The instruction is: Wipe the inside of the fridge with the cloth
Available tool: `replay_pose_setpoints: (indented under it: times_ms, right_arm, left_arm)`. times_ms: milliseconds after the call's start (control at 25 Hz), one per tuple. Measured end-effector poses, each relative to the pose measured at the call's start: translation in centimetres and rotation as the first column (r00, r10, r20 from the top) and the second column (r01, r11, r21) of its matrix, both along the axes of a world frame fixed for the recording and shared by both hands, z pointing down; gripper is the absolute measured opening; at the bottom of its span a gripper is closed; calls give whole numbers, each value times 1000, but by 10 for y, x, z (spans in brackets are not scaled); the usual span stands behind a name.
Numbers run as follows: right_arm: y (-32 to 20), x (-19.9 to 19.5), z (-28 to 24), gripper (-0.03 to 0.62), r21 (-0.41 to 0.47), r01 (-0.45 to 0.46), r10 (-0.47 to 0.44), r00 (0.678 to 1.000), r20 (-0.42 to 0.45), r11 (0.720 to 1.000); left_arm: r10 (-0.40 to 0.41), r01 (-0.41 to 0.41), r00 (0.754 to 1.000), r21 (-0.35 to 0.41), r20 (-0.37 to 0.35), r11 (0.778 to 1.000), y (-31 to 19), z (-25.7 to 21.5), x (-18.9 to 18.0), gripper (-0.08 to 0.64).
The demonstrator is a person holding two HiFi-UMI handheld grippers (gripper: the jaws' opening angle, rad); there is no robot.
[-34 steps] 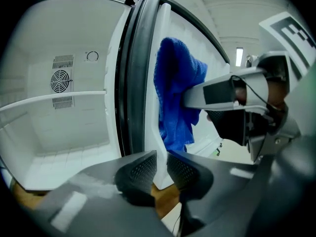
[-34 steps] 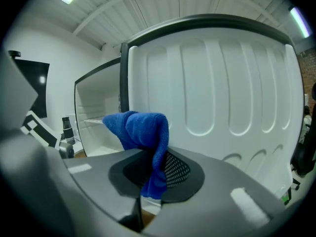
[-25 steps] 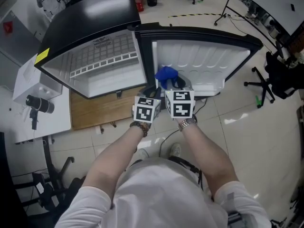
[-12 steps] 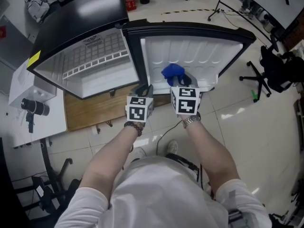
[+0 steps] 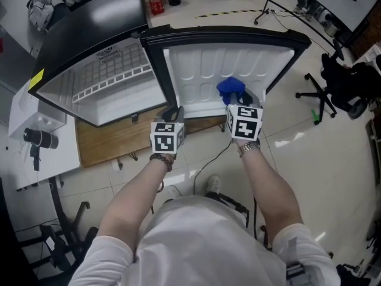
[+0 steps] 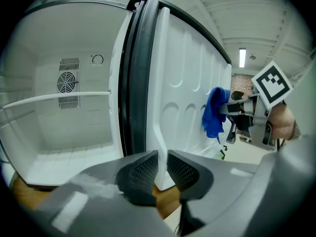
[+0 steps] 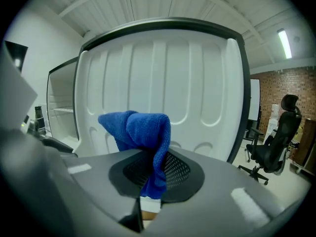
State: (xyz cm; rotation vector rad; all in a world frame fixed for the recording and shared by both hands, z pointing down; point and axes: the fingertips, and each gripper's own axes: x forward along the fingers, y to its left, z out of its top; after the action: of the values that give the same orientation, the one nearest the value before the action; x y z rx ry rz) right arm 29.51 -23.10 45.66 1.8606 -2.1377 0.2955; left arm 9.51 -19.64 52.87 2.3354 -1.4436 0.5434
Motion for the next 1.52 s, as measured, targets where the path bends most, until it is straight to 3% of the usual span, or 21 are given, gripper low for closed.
replay_pose_setpoints:
  times_ms: [520, 1000, 1160, 1520]
  right_arm:
    - [-1, 79, 2, 40, -12, -128, 128, 992, -8, 992]
    - [3, 107, -3, 40, -6, -154, 154, 988, -5, 988]
    - [14, 84, -11, 40, 15, -115, 115, 993, 21, 993]
    - [40, -39, -9, 40, 21, 108, -110, 989, 100, 994]
  left_arm:
    - [-31, 31, 1000, 4, -2, 1000, -1, -2, -1, 57]
    - [-53, 53, 999, 5, 0, 999, 1, -4, 1, 55]
    - [-44, 44, 999, -1, -1, 999, 1, -4, 1, 54]
    - [-7, 6, 1000, -25, -3, 1000, 5, 0, 2, 49]
